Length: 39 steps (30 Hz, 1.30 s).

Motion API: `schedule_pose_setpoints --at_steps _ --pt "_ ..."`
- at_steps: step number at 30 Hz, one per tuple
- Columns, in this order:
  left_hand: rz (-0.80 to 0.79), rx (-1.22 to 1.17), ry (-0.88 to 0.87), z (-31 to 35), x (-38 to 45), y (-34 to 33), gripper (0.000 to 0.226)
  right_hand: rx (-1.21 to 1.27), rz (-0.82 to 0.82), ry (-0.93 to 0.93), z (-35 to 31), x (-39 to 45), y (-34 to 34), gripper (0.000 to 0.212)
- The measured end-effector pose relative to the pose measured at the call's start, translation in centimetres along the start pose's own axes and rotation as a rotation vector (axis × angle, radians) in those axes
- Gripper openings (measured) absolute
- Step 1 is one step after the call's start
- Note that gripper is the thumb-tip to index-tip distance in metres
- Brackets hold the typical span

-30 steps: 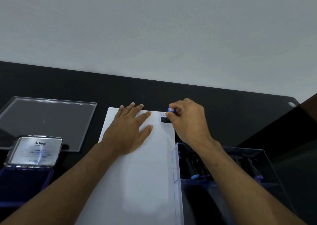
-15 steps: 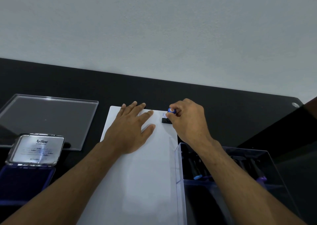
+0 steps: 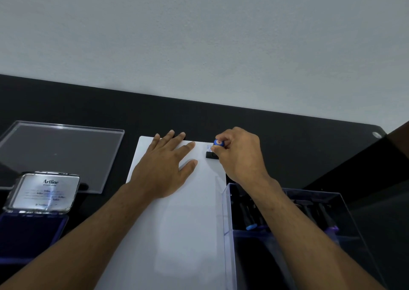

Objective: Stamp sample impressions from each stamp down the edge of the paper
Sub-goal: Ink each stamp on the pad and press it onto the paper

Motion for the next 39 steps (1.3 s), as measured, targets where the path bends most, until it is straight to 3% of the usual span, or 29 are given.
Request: schedule_pose_setpoints --at_steps 39 --pt "-0.004 -0.019 0.001 -0.01 -0.1 0.08 0.08 -0.031 -0.046 -0.025 -0.27 0.2 0.13 0.021"
Point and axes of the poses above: each hand's wrist, its own x-axis towards the middle knuckle, its own y-axis out of the back of the hand, z = x × y, the point moved 5 cm from there along x, towards the middle knuckle, and after that the axes turned 4 degrees about -y, right-handed, at the moved point
